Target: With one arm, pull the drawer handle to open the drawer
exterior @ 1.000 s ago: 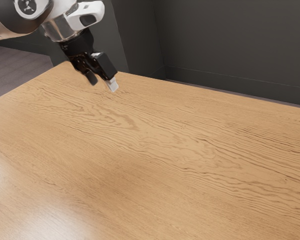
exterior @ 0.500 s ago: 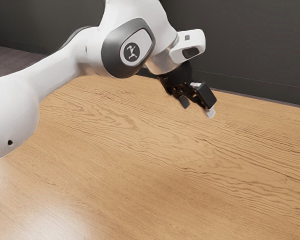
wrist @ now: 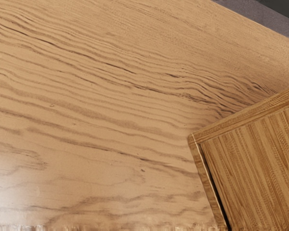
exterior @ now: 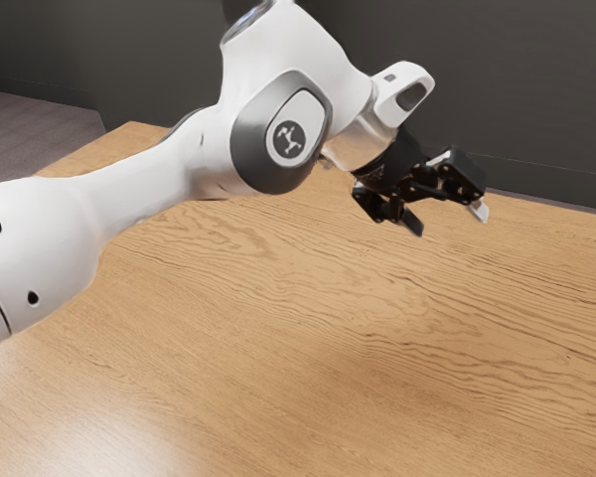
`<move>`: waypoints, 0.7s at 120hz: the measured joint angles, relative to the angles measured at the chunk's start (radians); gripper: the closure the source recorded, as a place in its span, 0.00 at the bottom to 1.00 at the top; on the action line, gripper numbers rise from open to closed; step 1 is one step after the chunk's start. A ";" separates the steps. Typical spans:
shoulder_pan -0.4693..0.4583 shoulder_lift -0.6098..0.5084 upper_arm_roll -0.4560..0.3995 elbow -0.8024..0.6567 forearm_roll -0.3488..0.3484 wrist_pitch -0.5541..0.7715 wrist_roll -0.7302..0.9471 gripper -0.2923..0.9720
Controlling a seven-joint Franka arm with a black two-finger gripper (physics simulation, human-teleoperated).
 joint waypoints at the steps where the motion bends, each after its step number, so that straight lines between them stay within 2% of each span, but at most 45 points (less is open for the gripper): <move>1: -0.008 -0.005 0.004 -0.010 -0.006 0.006 -0.004 0.23; 11: -0.093 -0.068 0.050 -0.096 -0.059 0.061 -0.046 0.23; 22: -0.148 -0.134 0.064 -0.190 -0.105 0.121 -0.085 0.23; 52: -0.211 -0.194 0.067 -0.295 -0.202 0.267 -0.166 0.23; 68: -0.233 -0.208 0.066 -0.315 -0.220 0.313 -0.198 0.23; 84: -0.258 -0.267 0.065 -0.397 -0.248 0.362 -0.223 0.23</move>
